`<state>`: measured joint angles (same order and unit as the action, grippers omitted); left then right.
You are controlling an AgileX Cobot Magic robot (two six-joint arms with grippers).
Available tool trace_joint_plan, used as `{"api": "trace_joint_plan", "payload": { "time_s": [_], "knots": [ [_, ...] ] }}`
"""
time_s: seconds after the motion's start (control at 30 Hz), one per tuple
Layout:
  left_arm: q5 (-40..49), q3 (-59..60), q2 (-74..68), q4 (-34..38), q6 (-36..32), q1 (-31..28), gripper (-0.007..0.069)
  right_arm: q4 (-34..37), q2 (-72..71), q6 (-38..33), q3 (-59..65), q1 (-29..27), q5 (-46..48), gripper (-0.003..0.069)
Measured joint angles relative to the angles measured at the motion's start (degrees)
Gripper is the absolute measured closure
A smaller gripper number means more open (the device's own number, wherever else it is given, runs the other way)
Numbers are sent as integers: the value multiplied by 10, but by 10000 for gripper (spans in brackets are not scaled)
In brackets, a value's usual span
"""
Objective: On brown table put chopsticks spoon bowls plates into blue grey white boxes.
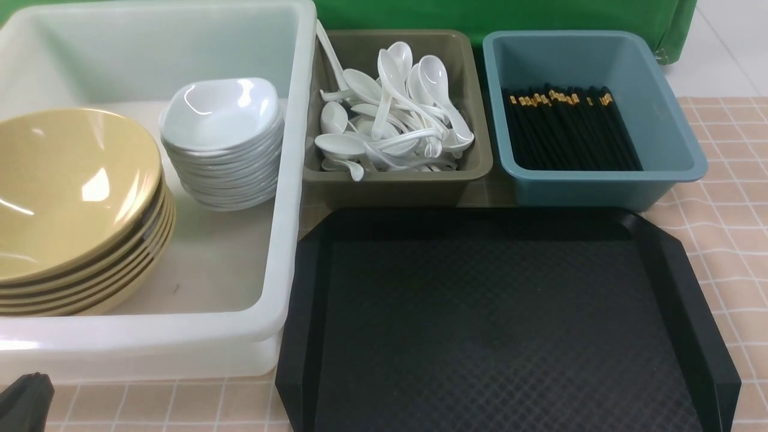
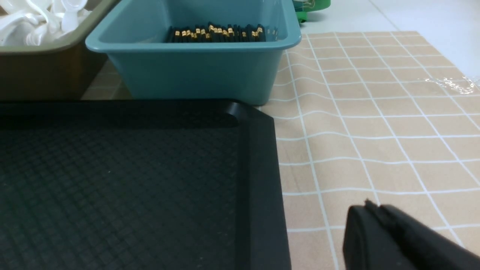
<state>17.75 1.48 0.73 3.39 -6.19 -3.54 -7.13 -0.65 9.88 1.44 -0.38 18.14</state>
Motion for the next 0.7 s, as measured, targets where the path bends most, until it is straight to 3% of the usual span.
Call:
{"api": "trace_joint_plan", "payload": {
  "time_s": [0.7],
  "knots": [
    [0, 0, 0, 0, 0, 0, 622, 0, 0, 0, 0, 0, 0, 572]
  ]
}}
